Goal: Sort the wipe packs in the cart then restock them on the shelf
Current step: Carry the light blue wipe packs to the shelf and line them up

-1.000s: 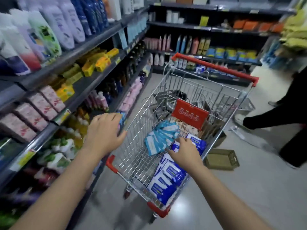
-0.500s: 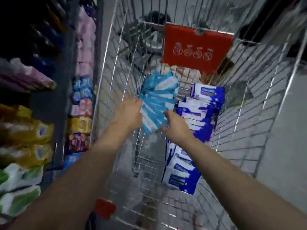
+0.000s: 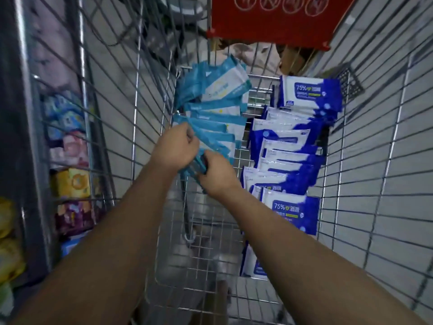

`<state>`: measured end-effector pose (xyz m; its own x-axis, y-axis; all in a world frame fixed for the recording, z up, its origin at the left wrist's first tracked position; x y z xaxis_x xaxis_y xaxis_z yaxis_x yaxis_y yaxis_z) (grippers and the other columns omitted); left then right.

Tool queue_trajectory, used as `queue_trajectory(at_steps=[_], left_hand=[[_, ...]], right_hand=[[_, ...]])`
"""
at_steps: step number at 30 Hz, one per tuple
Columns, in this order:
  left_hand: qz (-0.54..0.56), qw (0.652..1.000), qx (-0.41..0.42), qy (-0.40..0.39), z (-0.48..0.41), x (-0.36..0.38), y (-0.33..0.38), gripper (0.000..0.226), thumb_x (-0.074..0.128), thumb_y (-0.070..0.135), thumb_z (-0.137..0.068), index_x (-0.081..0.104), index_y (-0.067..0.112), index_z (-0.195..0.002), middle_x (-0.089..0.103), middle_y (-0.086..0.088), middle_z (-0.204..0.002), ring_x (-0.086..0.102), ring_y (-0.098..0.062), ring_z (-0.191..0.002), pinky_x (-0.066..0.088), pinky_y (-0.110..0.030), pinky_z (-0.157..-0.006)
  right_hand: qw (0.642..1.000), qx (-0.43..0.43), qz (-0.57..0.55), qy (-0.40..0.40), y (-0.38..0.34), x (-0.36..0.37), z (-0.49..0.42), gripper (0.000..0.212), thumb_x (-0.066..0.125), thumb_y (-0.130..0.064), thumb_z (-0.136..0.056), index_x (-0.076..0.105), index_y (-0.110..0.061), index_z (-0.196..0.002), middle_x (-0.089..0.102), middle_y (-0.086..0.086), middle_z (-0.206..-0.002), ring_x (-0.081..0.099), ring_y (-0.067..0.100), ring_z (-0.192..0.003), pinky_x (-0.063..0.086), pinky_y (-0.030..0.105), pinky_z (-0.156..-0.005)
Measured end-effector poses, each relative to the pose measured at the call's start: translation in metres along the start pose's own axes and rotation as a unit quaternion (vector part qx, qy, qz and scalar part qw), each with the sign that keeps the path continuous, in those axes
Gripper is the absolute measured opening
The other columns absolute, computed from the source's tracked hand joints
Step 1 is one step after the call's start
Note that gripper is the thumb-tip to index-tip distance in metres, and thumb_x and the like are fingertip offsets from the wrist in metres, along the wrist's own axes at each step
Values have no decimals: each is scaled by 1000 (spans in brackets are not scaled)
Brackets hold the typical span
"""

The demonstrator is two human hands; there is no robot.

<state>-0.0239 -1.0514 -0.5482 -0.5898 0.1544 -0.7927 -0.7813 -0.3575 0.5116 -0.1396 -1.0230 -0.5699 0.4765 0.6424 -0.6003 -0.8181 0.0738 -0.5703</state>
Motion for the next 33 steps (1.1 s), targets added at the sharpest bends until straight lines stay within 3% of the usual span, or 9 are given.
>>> queue_trajectory(at_steps=[3,5,9,12,15,19,24,28,33], left_hand=[[-24,996,29,-84,2,12,5,26,61,39,-72,65,21,-90,65,-2,-98,57,-25,-100,45,-36,-89],[-169,972,94,-132,8,21,11,49,71,44,-68,58,21,-110,54,-4,-113,47,-26,-110,40,-36,-92],[-353,918,110,-141,28,38,0,67,73,44,-71,42,19,-125,58,-9,-115,55,-30,-107,44,-36,-82],[-260,951,33,-162,47,43,-10,42,67,38,-81,55,16,-114,62,-9,-113,58,-31,-105,44,-33,-80],[0,990,-85,-113,65,30,-5,28,69,30,-82,66,12,-104,67,-10,-103,63,-28,-96,47,-30,-73],[297,941,-161,1,96,-29,40,31,73,3,-78,64,1,-108,64,-7,-98,61,-17,-84,50,-21,-62],[385,912,-78,116,172,-144,108,33,72,-10,-73,60,5,-99,65,-7,-87,65,-4,-62,55,-20,-54],[392,897,-2,205,287,-237,152,65,59,-17,-78,47,26,-124,59,3,-96,64,-16,-73,57,-28,-56],[397,884,24,247,446,-306,164,69,63,-5,-64,52,31,-122,57,-3,-99,57,-21,-84,51,-21,-59]], right_hand=[[989,89,-15,-120,30,-18,15,31,67,-17,-78,62,-5,-106,64,14,-102,62,30,-96,49,29,-75],[974,149,-34,-165,53,-39,28,37,66,-8,-76,59,-3,-113,62,12,-99,61,28,-89,51,31,-74],[971,182,-142,-59,74,-81,45,34,63,-2,-75,56,-11,-107,61,11,-97,59,28,-86,52,33,-73],[970,167,-177,1,72,-97,57,23,63,-3,-77,57,-13,-97,61,10,-90,59,28,-81,51,33,-73],[954,168,-247,35,68,-109,76,16,61,1,-78,61,-7,-92,57,11,-81,55,25,-70,48,35,-66],[898,196,-389,55,58,-132,116,8,63,-3,-78,55,-6,-78,52,11,-70,48,22,-58,42,34,-57],[880,98,-463,44,5,-183,188,15,68,-14,-78,62,-6,-89,58,9,-79,55,22,-63,45,26,-52],[890,-23,-456,-17,-61,-211,284,27,63,-1,-77,55,-3,-103,54,6,-64,54,10,-39,44,21,-43],[875,-168,-428,-152,-146,-212,411,35,54,5,-80,57,-20,-105,63,4,-72,61,15,-52,52,27,-48]])
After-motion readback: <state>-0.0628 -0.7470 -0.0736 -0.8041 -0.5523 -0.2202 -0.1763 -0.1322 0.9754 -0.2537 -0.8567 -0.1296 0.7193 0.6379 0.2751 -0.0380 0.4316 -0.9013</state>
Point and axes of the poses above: each hand's wrist, its own z-axis away from the middle knuckle, its own x-axis out of the palm, y = z × x, the point moved 5 cm from there along -z, towards the middle knuckle
